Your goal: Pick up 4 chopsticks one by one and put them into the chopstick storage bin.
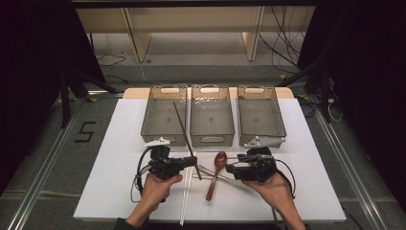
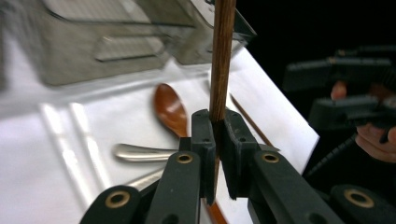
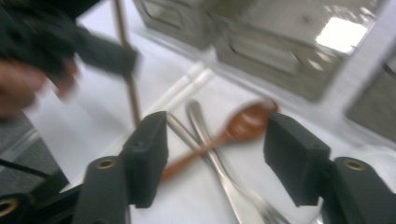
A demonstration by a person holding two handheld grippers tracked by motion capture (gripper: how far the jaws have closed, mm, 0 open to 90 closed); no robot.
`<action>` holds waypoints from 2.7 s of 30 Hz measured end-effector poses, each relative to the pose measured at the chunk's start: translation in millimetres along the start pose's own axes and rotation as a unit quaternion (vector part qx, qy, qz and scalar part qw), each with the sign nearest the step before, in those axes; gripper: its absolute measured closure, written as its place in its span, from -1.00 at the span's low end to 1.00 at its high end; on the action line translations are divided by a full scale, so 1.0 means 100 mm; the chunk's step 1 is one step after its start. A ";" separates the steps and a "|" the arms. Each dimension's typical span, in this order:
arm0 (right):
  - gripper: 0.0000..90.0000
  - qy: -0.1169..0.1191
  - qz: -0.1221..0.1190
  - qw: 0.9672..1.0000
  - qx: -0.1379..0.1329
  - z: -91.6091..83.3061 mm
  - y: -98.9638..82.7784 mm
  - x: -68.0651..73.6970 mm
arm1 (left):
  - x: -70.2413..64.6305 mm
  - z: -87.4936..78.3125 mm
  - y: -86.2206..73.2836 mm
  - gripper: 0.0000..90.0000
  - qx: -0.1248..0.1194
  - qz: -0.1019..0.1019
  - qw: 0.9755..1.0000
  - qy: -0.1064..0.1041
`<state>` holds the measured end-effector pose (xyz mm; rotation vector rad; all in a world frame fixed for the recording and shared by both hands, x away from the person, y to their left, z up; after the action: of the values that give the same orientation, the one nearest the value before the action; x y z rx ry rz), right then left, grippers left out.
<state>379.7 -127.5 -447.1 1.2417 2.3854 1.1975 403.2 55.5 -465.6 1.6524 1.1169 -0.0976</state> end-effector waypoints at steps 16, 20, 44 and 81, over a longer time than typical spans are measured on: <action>-0.38 -0.039 0.027 0.999 0.023 -0.28 -0.45 -0.30 | 0.34 -0.38 0.68 0.86 -0.004 0.022 0.998 0.057; -0.40 -0.043 0.030 0.998 0.022 -0.31 -0.50 -0.32 | 0.41 -0.41 0.85 0.86 -0.002 0.020 0.998 0.064; -0.44 -0.052 0.040 0.998 0.022 -0.42 -0.69 -0.39 | 0.97 -0.03 1.34 0.86 0.021 -0.016 0.989 0.147; -0.43 -0.045 0.039 0.998 0.028 -0.39 -0.75 -0.37 | 1.30 0.24 1.13 0.26 0.068 -0.068 0.976 0.194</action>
<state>338.9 -201.9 -484.0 1.3884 2.3406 1.0767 565.1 118.9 -467.9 1.7615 1.5479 0.0654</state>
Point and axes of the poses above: each handheld gripper's, and its own axes: z roughly forward along the jaws, y roughly out of its top, x roughly to its left, the point moved 9 cm from there along z, roughly forward along the jaws, and after that the axes turned 2 degrees about -x, right-handed, at the moved point
